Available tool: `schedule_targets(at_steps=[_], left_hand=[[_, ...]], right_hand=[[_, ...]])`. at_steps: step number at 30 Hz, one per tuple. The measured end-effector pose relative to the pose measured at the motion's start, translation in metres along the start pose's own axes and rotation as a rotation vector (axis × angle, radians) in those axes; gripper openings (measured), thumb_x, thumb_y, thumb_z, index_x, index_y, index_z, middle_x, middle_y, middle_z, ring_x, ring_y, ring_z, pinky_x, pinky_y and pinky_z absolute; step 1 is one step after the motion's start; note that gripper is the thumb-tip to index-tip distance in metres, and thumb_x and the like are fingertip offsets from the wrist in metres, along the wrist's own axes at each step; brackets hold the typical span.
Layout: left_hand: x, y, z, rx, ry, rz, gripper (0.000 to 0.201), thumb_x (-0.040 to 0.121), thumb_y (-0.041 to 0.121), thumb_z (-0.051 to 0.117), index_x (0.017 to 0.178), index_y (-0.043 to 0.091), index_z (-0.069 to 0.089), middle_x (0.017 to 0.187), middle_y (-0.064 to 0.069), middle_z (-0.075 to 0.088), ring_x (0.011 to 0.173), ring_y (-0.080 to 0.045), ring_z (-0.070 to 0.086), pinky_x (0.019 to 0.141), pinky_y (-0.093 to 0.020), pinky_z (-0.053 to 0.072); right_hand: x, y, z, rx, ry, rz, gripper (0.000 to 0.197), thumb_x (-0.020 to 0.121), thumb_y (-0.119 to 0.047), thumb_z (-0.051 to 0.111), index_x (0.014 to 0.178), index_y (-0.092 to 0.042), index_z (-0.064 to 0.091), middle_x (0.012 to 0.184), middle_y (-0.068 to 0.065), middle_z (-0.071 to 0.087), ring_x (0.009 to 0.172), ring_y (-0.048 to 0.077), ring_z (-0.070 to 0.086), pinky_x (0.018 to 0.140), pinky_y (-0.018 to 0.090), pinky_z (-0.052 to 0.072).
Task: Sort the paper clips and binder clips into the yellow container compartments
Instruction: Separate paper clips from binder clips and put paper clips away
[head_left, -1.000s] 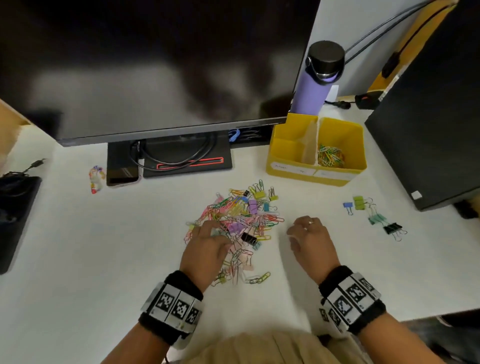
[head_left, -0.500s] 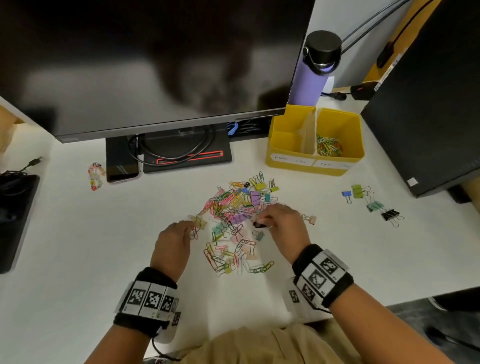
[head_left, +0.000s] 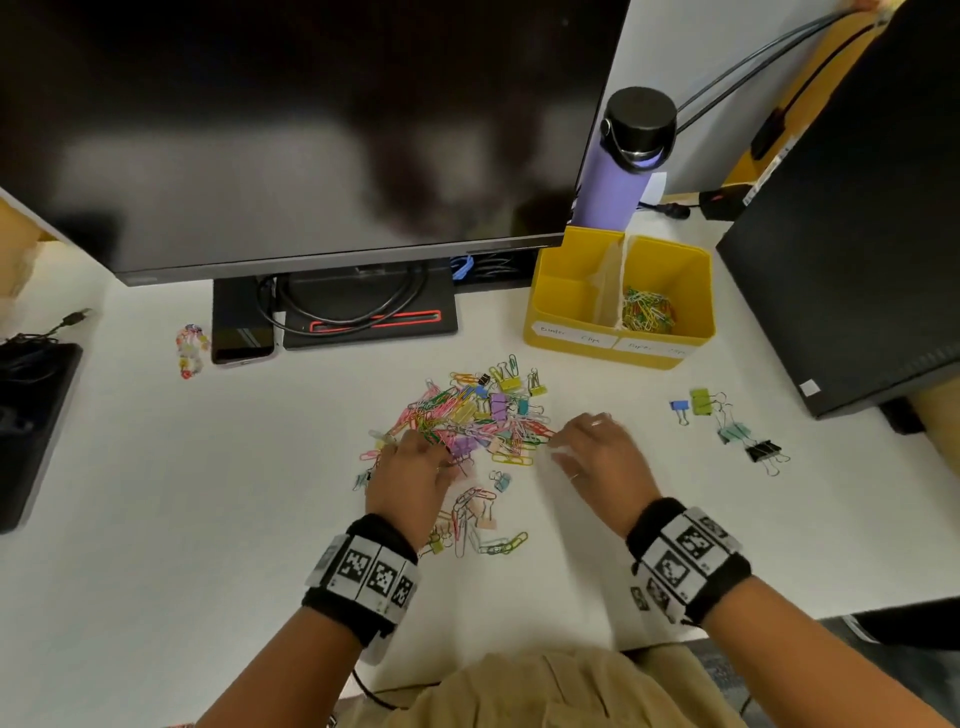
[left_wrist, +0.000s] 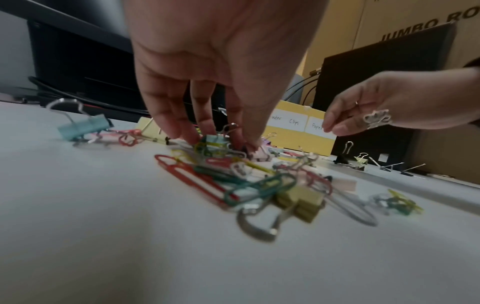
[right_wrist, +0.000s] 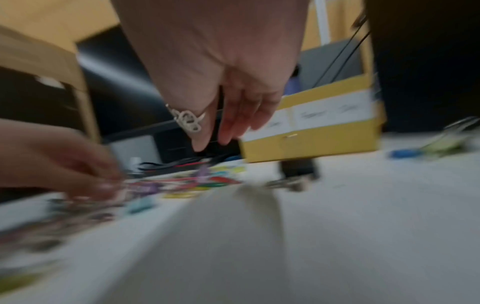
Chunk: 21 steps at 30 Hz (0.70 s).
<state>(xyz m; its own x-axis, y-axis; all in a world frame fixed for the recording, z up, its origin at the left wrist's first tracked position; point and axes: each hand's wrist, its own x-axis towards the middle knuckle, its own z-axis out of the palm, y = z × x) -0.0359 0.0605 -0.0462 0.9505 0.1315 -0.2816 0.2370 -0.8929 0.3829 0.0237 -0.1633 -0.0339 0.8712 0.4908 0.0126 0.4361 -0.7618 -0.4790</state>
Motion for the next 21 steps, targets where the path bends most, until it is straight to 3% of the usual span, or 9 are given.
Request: schedule_targets(at_steps=[4,6,9,12,14,16,18,20,21], left_hand=[[0.007,-0.009,-0.008,-0.066,0.070,-0.009,0.020,0.088,0.019,0.057,0.100,0.010,0.069,0.109,-0.014,0.060,0.096,-0.032,0.059,0.085,-0.037,0.050],[0.008,-0.016,-0.014,-0.085,0.084,-0.047,0.020,0.087,0.017,0.057,0.102,0.010,0.069,0.108,-0.014,0.059,0.096,-0.032,0.060,0.085,-0.035,0.049],[0.001,-0.025,-0.022,-0.115,0.141,-0.108,0.030,0.085,0.014,0.059,0.115,0.014,0.061,0.113,-0.014,0.056,0.099,-0.033,0.060,0.084,-0.037,0.051],[-0.016,-0.025,-0.026,-0.148,0.208,-0.004,0.034,0.083,0.014,0.064,0.117,0.012,0.059,0.111,-0.014,0.057,0.100,-0.031,0.058,0.083,-0.035,0.050],[-0.034,-0.018,-0.024,-0.181,0.072,0.100,0.031,0.081,0.031,0.064,0.107,0.014,0.065,0.106,-0.009,0.060,0.095,-0.025,0.060,0.080,-0.031,0.049],[-0.049,-0.010,-0.016,-0.169,-0.136,0.111,0.043,0.075,0.050,0.057,0.104,0.019,0.066,0.106,-0.001,0.060,0.095,-0.018,0.060,0.079,-0.028,0.049],[-0.055,-0.007,-0.002,-0.070,-0.208,0.100,0.038,0.078,0.044,0.061,0.108,0.021,0.066,0.110,0.003,0.058,0.102,-0.015,0.058,0.082,-0.025,0.047],[-0.058,-0.004,0.008,-0.061,-0.155,0.089,0.026,0.080,0.026,0.067,0.105,0.019,0.068,0.107,0.000,0.062,0.100,-0.017,0.061,0.078,-0.024,0.048],[-0.058,-0.005,0.012,-0.045,-0.111,0.108,0.022,0.075,0.018,0.072,0.097,0.018,0.071,0.098,-0.001,0.066,0.090,-0.018,0.065,0.070,-0.023,0.051]], right_hand=[[0.005,-0.030,0.030,0.063,-0.218,-0.183,0.015,0.076,-0.001,0.064,0.087,-0.009,0.070,0.088,0.012,0.069,0.086,0.030,0.062,0.076,0.035,0.055],[0.011,-0.031,0.039,0.027,-0.227,-0.208,0.014,0.074,-0.002,0.066,0.086,-0.008,0.072,0.088,0.013,0.070,0.086,0.033,0.064,0.074,0.038,0.056],[0.014,-0.017,0.038,-0.006,-0.229,-0.174,0.013,0.069,0.003,0.063,0.069,-0.008,0.070,0.077,0.012,0.069,0.076,0.035,0.064,0.062,0.037,0.057],[0.011,-0.001,0.028,-0.085,-0.180,-0.114,0.019,0.060,0.007,0.070,0.066,-0.010,0.068,0.077,0.009,0.069,0.070,0.032,0.062,0.055,0.035,0.055],[0.009,-0.002,0.022,-0.089,-0.142,-0.191,0.026,0.057,0.006,0.077,0.077,-0.010,0.070,0.082,0.009,0.071,0.076,0.031,0.065,0.061,0.035,0.058],[0.008,-0.018,0.020,-0.032,-0.294,-0.289,0.029,0.071,0.001,0.071,0.098,-0.007,0.068,0.101,0.014,0.068,0.096,0.031,0.063,0.079,0.037,0.057],[0.007,-0.034,0.023,0.008,-0.505,-0.325,0.035,0.086,-0.008,0.057,0.121,-0.008,0.055,0.124,0.014,0.056,0.115,0.028,0.051,0.095,0.037,0.047],[0.010,-0.048,0.030,-0.003,-0.622,-0.354,0.038,0.089,-0.011,0.053,0.127,-0.009,0.049,0.128,0.013,0.051,0.117,0.028,0.048,0.094,0.039,0.044],[0.011,-0.052,0.033,-0.016,-0.648,-0.361,0.039,0.088,-0.009,0.054,0.127,-0.009,0.049,0.126,0.013,0.051,0.116,0.029,0.047,0.092,0.040,0.046]])
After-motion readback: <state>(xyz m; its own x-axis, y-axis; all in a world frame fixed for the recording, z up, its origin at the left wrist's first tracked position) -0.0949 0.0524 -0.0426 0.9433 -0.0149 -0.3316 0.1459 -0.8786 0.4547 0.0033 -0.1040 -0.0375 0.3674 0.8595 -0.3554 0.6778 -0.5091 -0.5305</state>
